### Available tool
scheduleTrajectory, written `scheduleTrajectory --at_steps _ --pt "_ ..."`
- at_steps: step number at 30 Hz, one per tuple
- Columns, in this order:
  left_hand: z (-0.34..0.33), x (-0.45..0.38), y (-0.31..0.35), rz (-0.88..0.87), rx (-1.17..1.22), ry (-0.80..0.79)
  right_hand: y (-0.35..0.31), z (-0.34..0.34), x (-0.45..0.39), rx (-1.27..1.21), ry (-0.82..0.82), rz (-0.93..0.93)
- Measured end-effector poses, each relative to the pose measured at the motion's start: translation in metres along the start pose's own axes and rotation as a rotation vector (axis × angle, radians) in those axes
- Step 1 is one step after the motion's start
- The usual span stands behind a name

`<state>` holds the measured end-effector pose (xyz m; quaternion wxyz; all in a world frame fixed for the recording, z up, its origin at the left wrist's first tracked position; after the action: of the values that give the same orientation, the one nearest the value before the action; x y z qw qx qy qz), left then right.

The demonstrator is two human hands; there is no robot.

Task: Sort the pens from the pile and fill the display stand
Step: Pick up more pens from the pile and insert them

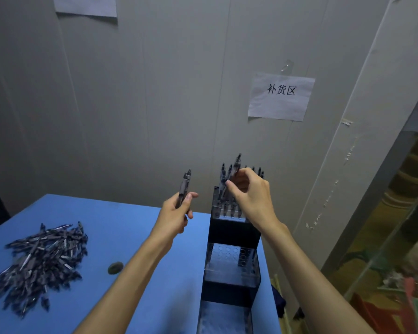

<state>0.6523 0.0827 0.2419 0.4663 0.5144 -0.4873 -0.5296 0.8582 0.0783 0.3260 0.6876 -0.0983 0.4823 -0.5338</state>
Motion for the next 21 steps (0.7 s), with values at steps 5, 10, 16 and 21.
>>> scheduleTrajectory --at_steps 5,10,16,21 --pt "0.002 0.001 -0.001 0.015 -0.028 -0.004 0.003 -0.008 0.000 0.042 -0.006 0.000" --pt "0.005 0.001 -0.002 -0.014 0.014 0.018 0.008 -0.018 0.002 0.060 -0.035 -0.026" --pt "0.000 0.007 0.000 -0.106 0.045 0.026 0.008 -0.018 0.003 0.046 -0.016 -0.052" --pt "-0.004 0.007 0.003 -0.099 0.048 0.023 0.008 -0.019 -0.001 0.073 -0.043 -0.072"
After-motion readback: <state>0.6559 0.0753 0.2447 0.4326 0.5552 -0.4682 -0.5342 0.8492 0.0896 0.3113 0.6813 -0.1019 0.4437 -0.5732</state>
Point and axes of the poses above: each hand's wrist, its own x-axis away from the middle knuckle, its own z-axis out of the back of the hand, y = z × x, the point moved 6 cm from there along -x, towards the middle knuckle, and after that the axes turned 3 degrees about -y, right-handed, at the moved point
